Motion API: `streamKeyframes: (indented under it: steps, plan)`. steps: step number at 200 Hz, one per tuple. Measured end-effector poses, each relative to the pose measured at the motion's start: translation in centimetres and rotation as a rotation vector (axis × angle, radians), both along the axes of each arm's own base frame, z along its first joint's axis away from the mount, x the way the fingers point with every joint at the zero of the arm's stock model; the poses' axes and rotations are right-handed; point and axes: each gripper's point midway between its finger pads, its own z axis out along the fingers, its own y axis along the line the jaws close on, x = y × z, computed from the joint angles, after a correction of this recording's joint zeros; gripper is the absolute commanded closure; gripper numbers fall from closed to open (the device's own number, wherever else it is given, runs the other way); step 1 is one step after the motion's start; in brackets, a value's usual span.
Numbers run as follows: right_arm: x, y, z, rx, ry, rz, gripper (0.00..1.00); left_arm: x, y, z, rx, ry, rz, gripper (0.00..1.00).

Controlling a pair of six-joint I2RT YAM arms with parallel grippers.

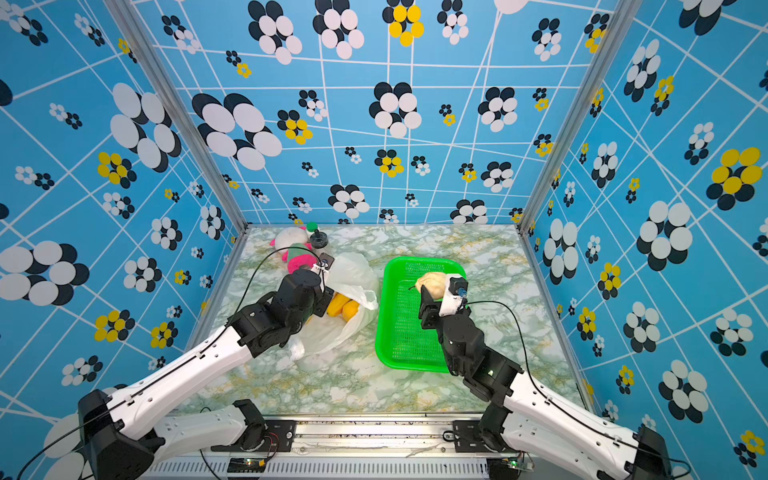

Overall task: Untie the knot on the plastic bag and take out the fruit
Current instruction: 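Lift the pale pear out of the bag and carry it over the green basket, then lower the pale pear into the green basket and open the right gripper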

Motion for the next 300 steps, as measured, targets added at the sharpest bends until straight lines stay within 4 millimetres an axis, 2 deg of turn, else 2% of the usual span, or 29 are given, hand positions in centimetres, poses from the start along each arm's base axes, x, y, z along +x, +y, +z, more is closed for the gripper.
streamKeyframes:
  steps: [20, 51, 77, 93, 114, 141, 192, 220, 243, 261, 300]
  plan:
    - [1.9, -1.6, -3.8, -0.059, 0.131, -0.077, 0.72, 0.0, 0.0, 0.0, -0.001, 0.000, 0.000, 1.00]
    - [4.6, -3.2, -8.6, -0.093, 0.307, -0.135, 0.72, -0.1, 0.1, 0.3, -0.007, -0.007, 0.000, 1.00]
    - [6.5, -4.6, -11.6, -0.094, 0.413, -0.171, 0.70, -0.2, 0.2, 0.5, -0.011, -0.012, 0.000, 1.00]
    - [7.9, -4.8, -12.8, -0.096, 0.463, -0.180, 0.70, -0.2, 0.2, 0.6, -0.012, -0.013, -0.001, 1.00]
    - [10.2, -4.9, -14.0, -0.090, 0.513, -0.191, 0.72, -0.3, 0.2, 0.7, -0.014, -0.015, -0.001, 1.00]
    - [12.9, -5.6, -15.4, -0.091, 0.557, -0.229, 0.69, -0.4, 0.4, 1.1, -0.022, -0.023, -0.001, 1.00]
    - [15.2, -8.0, -16.7, -0.089, 0.601, -0.300, 0.60, -0.5, 0.3, 1.1, -0.025, -0.024, -0.004, 1.00]
    - [16.4, -7.6, -17.5, -0.087, 0.631, -0.289, 0.59, -0.4, 0.2, 0.8, -0.020, -0.016, -0.008, 1.00]
    - [17.4, -6.7, -18.2, -0.078, 0.656, -0.259, 0.48, -0.3, 0.1, 0.7, -0.011, -0.010, -0.009, 1.00]
    - [17.4, -6.4, -18.8, -0.072, 0.671, -0.244, 0.38, -0.3, 0.1, 0.7, -0.012, -0.010, -0.010, 1.00]
    - [17.4, -6.2, -19.0, -0.071, 0.684, -0.237, 0.26, -0.1, -0.2, 0.2, -0.002, 0.004, -0.018, 1.00]
